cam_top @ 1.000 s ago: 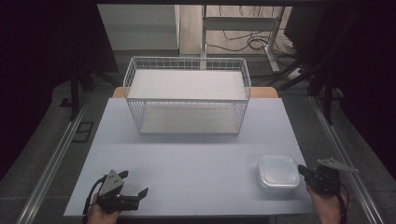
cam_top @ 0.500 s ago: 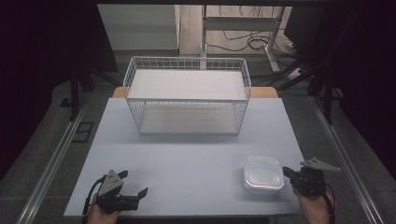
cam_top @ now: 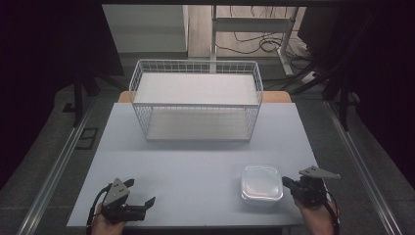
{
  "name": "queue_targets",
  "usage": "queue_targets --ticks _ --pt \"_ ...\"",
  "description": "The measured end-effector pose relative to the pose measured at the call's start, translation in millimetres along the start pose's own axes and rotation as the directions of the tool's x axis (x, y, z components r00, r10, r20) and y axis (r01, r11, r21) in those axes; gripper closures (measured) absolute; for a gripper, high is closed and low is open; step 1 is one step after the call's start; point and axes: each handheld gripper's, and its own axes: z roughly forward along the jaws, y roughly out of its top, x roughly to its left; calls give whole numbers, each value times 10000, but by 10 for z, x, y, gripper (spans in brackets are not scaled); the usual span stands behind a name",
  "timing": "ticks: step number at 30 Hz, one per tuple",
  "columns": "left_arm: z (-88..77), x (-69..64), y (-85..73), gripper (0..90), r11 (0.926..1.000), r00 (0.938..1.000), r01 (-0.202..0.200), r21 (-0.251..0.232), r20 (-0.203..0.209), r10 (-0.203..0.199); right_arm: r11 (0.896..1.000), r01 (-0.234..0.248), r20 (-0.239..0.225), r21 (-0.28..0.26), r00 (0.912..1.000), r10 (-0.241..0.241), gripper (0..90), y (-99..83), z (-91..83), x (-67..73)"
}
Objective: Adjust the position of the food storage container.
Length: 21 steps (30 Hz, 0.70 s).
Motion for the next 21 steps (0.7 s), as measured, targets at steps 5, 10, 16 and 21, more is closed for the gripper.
queue_targets --ticks 5,10,16,21 --pt "-2 -1 1 33 10000 10000 -5 -4 -12 5 9994 326 -420 115 9986 -321 894 48 77 185" --pt "-6 -2 2 33 10000 10000 -13 -16 2 13 9979 596 -580 269 9966 -580 894 46 88 283" --pt "-6 -2 2 34 10000 10000 -11 -13 -5 11 9966 702 -882 425 9939 -662 894 14 99 356" --pt "-4 -5 3 34 10000 10000 -17 5 0 17 9937 1010 -1308 489 9869 -939 894 56 184 528"
